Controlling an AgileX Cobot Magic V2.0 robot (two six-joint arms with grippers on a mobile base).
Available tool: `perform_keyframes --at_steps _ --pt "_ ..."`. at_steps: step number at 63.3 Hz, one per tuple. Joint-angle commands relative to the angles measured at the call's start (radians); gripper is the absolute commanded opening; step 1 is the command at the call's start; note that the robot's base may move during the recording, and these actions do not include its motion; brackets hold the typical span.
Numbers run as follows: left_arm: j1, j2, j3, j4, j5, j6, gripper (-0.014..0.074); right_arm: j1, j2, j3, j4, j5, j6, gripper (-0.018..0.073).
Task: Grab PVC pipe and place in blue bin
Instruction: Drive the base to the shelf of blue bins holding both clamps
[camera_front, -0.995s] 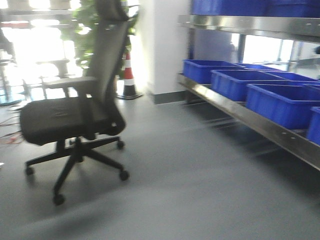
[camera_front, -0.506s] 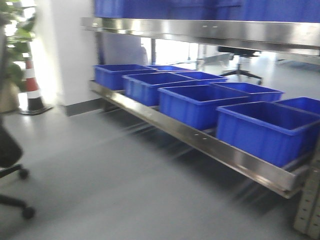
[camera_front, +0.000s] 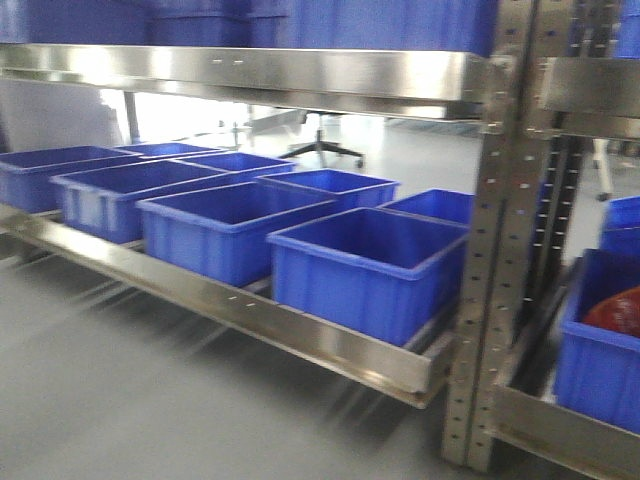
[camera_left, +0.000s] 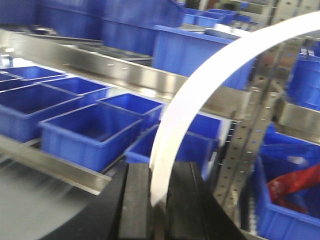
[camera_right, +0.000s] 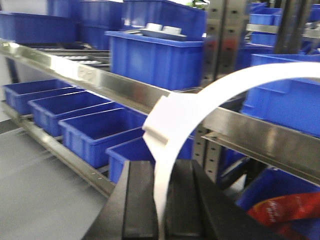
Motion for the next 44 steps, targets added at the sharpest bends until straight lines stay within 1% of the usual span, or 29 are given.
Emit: perform_keyframes --at_steps 1,44 --pt "0.002 -0.004 -0.001 0.0 -0.021 0.001 -0.0111 0.0 0.005 -0.008 -0.008 -0.028 -0.003 -0.0167" --pt "0.002 -0.004 -0.001 0.0 -0.021 0.001 -0.0111 0.0 0.005 -0.008 -0.011 -0.023 -0.003 -0.0167"
